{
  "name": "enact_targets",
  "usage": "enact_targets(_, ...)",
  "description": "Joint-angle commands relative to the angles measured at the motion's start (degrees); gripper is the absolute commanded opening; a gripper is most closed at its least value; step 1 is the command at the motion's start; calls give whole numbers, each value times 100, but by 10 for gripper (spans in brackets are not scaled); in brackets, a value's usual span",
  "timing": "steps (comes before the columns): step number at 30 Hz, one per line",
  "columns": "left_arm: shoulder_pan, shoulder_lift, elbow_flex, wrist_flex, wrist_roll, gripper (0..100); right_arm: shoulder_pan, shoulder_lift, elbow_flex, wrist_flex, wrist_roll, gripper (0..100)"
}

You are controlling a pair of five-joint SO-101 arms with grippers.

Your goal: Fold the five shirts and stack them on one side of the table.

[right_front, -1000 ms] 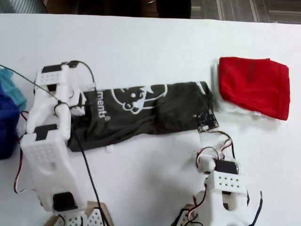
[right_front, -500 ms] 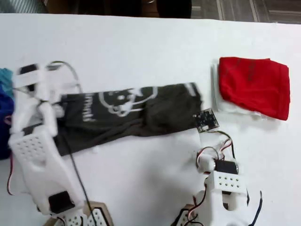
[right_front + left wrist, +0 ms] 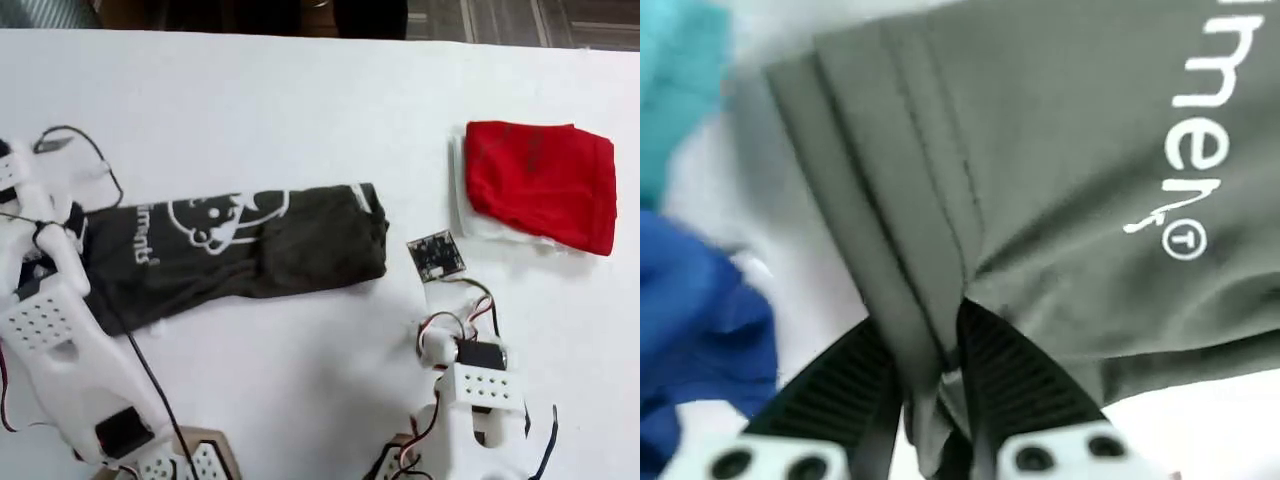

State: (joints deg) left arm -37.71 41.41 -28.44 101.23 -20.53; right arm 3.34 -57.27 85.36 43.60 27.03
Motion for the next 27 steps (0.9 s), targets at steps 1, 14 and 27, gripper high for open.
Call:
enact_targets(1,396,-589,338,123,176,28,75,-119,-26,-101,-35,20)
enact_targets(14,3349,-3543,1042,79,1160,28,453,-145,-88,-92,-193,20)
enact_targets(27,5714,-3543,1068,-1363,2101,28,585,-1719,484,119,-475,20)
